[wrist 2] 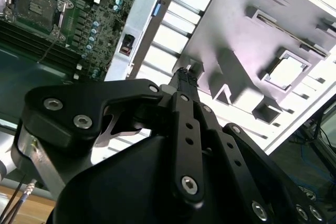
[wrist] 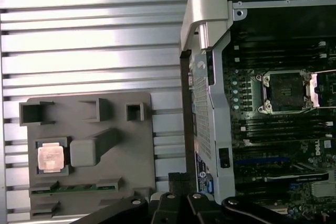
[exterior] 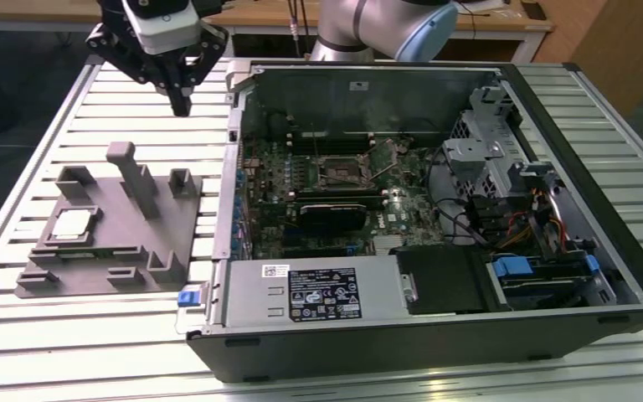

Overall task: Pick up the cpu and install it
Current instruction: 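Reach for the cpu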

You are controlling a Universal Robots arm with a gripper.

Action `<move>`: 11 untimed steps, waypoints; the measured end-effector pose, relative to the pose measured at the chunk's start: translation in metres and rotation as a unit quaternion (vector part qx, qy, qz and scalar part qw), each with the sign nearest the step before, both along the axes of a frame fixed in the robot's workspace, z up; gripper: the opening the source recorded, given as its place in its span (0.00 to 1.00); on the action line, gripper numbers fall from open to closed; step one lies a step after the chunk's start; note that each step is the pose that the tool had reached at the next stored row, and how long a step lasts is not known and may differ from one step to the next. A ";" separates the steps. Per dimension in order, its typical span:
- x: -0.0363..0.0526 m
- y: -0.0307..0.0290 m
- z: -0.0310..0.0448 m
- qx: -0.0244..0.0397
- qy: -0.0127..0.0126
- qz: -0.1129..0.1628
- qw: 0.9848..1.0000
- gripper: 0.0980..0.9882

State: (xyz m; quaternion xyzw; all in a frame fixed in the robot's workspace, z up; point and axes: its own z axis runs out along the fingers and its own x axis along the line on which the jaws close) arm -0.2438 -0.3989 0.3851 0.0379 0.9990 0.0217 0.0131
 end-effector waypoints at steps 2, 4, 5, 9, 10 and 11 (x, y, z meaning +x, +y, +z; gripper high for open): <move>-0.0026 0.0000 -0.0001 0.000 0.000 0.000 1.000 0.01; -0.0051 0.0000 -0.0002 0.000 0.000 0.000 1.000 0.01; -0.0064 0.0000 -0.0002 0.000 0.000 0.000 1.000 0.01; -0.0106 0.0000 -0.0005 0.000 0.000 0.000 1.000 0.01; -0.0116 0.0000 -0.0005 0.000 0.000 0.000 1.000 0.01; -0.0126 0.0000 -0.0006 0.000 0.000 0.000 1.000 0.01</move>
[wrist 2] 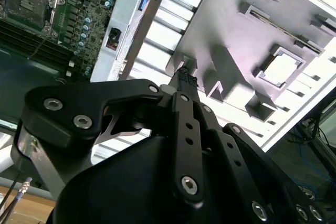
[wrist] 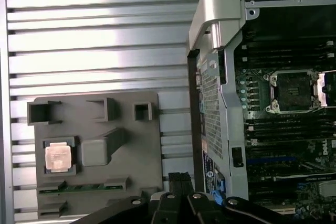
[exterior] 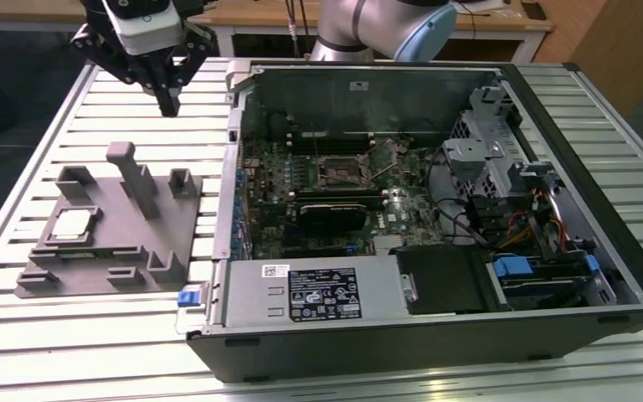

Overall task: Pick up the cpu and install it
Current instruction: 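Reach for the cpu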

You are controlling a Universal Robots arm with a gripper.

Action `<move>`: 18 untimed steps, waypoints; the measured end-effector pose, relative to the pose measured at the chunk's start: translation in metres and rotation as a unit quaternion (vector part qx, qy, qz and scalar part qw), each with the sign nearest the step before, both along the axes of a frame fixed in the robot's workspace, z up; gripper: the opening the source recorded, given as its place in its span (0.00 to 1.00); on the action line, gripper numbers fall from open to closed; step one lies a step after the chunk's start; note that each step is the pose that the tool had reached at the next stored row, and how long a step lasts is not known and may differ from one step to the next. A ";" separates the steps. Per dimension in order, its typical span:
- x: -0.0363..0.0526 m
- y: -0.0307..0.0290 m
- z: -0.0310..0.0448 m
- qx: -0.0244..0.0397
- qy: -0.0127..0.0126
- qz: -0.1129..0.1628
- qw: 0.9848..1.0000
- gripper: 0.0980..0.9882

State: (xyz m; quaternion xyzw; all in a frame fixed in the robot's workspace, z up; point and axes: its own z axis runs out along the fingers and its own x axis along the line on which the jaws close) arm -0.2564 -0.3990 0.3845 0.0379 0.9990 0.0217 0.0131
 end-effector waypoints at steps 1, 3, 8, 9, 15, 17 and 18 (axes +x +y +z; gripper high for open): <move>-0.0011 0.0000 0.0000 0.000 0.000 0.000 1.000 0.01; -0.0030 0.0000 -0.0001 0.000 0.000 0.000 1.000 0.01; -0.0078 0.0000 -0.0004 0.000 0.000 0.000 1.000 0.01; -0.0087 0.0000 -0.0004 0.000 0.000 0.000 1.000 0.01; -0.0142 0.0000 -0.0008 0.000 0.000 0.000 1.000 0.01; -0.0160 0.0000 -0.0009 0.000 0.000 0.000 1.000 0.01; -0.0169 0.0000 -0.0009 0.000 0.000 0.000 1.000 0.01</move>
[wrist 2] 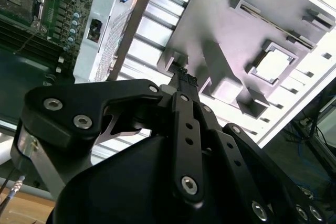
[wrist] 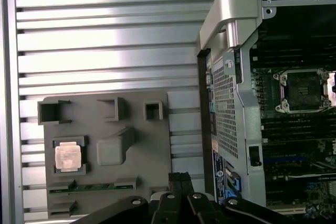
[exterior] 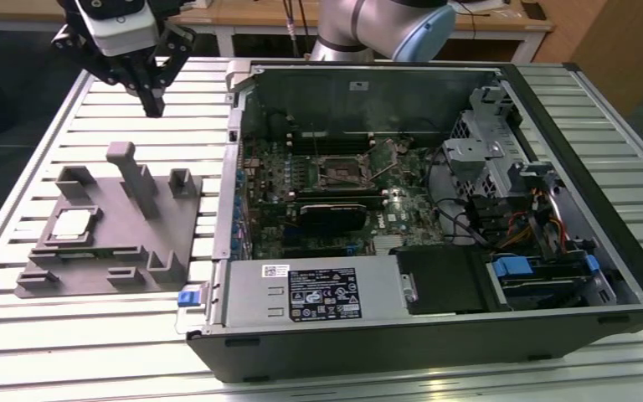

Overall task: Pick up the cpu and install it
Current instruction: 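Reach for the cpu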

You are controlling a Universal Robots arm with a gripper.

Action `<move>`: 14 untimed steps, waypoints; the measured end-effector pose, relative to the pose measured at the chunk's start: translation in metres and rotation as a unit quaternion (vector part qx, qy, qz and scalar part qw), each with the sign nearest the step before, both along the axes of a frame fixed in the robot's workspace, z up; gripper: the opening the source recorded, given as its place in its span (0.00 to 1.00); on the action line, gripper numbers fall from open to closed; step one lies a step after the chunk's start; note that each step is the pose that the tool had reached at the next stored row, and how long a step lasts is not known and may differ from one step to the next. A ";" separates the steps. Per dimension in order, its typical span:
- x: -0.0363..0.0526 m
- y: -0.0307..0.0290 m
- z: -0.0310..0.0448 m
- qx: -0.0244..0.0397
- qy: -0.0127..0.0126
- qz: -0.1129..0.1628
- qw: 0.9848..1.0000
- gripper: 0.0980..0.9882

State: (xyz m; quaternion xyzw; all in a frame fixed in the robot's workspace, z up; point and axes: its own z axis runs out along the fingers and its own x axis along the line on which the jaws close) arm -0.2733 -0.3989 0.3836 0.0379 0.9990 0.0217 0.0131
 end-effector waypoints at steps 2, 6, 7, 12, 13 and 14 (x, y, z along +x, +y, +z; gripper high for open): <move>-0.0019 0.0000 -0.0001 0.000 0.000 0.000 1.000 0.01; -0.0056 0.0000 -0.0004 0.000 0.000 0.000 1.000 0.01; -0.0066 0.0000 -0.0005 0.000 0.000 0.000 1.000 0.01; -0.0106 0.0000 -0.0008 0.000 0.000 0.000 1.000 0.01; -0.0113 0.0000 -0.0009 0.000 0.000 0.000 1.000 0.01; -0.0121 0.0000 -0.0010 0.000 0.000 0.000 1.000 0.01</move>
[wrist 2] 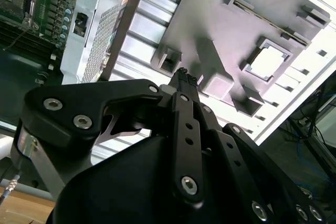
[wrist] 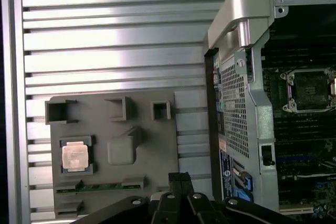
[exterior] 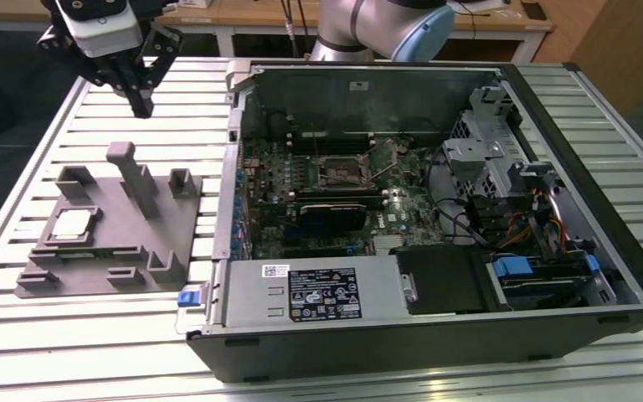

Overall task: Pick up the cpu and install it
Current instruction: 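Reach for the cpu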

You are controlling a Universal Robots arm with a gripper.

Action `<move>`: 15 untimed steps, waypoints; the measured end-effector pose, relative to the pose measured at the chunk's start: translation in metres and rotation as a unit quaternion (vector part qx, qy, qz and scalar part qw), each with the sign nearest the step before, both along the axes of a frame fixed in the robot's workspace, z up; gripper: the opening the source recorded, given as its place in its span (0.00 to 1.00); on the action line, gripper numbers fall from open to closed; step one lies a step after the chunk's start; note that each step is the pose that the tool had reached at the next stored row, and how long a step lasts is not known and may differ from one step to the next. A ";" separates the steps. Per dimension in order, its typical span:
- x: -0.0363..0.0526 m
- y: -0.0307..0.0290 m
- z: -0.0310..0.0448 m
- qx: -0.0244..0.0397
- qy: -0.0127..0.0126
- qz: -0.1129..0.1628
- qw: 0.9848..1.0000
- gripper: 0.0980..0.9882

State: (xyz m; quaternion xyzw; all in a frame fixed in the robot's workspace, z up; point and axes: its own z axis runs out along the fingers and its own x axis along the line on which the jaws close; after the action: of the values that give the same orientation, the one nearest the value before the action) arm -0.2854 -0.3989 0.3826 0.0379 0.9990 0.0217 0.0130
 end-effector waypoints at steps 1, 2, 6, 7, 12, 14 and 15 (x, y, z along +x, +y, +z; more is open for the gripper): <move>-0.0012 0.0000 0.0000 0.000 0.000 0.000 1.000 0.01; -0.0029 0.0000 -0.0001 0.000 0.000 0.000 1.000 0.01; -0.0122 0.0000 -0.0004 0.000 0.000 0.000 1.000 0.01; -0.0151 0.0000 -0.0004 0.000 0.000 0.000 1.000 0.01; -0.0312 0.0000 -0.0010 0.000 0.000 0.000 1.000 0.01; -0.0380 0.0000 -0.0014 0.000 0.000 0.000 1.000 0.01; -0.0418 0.0000 -0.0016 0.000 0.000 0.000 1.000 0.01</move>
State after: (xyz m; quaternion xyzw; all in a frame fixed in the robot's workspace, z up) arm -0.3272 -0.3990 0.3810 0.0378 0.9990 0.0217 0.0130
